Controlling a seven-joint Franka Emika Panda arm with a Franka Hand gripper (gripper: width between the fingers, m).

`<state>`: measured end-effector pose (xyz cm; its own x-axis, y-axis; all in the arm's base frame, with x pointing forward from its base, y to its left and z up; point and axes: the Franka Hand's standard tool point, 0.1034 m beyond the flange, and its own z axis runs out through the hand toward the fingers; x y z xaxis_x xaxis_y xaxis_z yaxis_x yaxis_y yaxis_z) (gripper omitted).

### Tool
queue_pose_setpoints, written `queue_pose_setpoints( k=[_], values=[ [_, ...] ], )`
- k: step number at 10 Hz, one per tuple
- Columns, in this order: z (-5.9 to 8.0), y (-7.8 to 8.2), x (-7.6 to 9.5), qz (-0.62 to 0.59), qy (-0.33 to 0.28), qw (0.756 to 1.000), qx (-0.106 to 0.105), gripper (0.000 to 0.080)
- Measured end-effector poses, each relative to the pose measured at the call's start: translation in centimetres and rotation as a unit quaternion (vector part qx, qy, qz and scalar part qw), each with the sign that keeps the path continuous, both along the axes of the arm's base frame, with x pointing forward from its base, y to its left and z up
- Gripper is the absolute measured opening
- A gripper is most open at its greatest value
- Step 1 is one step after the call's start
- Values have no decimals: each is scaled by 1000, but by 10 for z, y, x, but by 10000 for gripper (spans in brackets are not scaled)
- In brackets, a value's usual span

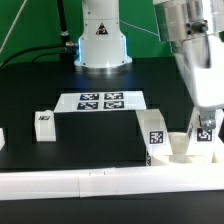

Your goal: Assemble stool

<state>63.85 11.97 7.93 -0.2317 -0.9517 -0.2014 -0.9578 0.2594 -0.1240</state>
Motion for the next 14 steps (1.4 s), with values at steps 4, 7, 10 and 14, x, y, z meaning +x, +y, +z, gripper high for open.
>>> queue_pose_setpoints(
  k=[4,7,10,14],
  values=[
    [-1,5,0,-111,0,993,27,450],
    [15,6,1,-9,9,1000,27,635],
    [34,10,7,230,-15,973,9,649],
    [34,8,8,440,-44,896,-46,649]
  ],
)
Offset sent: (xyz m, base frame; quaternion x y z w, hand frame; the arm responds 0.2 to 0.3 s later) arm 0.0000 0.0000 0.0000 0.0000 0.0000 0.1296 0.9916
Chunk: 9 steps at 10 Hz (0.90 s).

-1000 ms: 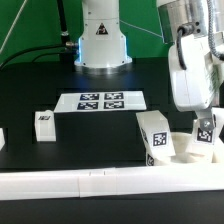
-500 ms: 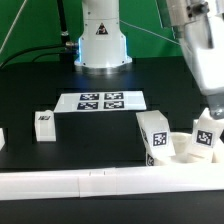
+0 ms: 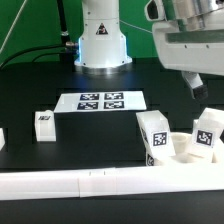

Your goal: Assemble stool

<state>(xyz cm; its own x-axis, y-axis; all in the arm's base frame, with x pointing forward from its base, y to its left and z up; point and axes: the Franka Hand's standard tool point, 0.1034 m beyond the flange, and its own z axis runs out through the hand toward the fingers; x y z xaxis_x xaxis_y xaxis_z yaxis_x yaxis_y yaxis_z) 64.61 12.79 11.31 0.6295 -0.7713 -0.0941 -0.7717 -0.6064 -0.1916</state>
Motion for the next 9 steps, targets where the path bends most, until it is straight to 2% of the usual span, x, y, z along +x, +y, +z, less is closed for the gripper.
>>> queue_pose_setpoints(
  k=[1,3,6,7,8,9],
  values=[
    [2,-1,3,79,-18,997,-10,649],
    [-4,5,4,241,-51,969,-31,649],
    [-6,1,3,305,-72,948,-46,649],
    [-7,-1,3,357,-79,929,-56,649],
    [-9,0,3,472,-87,873,-84,649],
    [-14,9,2,556,-86,820,-104,649]
  ],
)
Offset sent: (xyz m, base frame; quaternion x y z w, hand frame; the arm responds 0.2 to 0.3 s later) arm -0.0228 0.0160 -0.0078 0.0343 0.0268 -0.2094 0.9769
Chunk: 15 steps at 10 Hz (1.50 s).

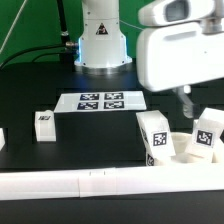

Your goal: Assemble stool

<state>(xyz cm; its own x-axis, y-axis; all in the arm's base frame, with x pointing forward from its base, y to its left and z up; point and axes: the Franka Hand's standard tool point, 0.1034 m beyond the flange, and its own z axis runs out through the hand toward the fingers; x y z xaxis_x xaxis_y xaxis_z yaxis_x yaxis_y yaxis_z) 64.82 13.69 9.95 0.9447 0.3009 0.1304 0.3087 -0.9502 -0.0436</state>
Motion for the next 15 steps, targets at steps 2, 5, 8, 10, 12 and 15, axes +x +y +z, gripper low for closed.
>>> queue_pose_setpoints(
  k=[2,5,8,10,12,15],
  values=[
    [-1,7,-3,92,-4,996,-24,649],
    [-2,1,-3,156,-7,987,-36,649],
    [-15,-13,-5,261,18,964,-52,649],
    [-18,-15,-4,275,17,960,-58,649],
    [-18,-16,-4,260,18,964,-57,649],
    [-18,-16,-4,194,21,979,-51,335]
  ],
)
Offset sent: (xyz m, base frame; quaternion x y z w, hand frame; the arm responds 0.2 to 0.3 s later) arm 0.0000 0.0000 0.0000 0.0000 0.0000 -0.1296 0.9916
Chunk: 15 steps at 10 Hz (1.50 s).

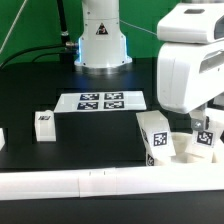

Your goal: Assemble stool

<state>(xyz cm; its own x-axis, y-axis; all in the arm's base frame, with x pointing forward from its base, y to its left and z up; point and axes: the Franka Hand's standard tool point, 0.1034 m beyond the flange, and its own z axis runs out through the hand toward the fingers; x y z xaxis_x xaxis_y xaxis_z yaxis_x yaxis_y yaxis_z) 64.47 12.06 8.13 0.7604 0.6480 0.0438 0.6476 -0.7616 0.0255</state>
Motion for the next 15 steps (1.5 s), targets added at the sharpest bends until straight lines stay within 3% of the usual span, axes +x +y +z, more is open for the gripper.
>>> queue_pose_setpoints(
  k=[3,5,7,10,15],
  values=[
    [0,-2,1,-104,-2,995,6,335],
    [-1,-7,5,-218,-6,976,15,335],
    [-1,-10,6,-367,-6,930,26,335],
    [-2,-18,6,-553,11,831,52,336],
    [-2,-22,4,-663,17,746,58,337]
  ],
)
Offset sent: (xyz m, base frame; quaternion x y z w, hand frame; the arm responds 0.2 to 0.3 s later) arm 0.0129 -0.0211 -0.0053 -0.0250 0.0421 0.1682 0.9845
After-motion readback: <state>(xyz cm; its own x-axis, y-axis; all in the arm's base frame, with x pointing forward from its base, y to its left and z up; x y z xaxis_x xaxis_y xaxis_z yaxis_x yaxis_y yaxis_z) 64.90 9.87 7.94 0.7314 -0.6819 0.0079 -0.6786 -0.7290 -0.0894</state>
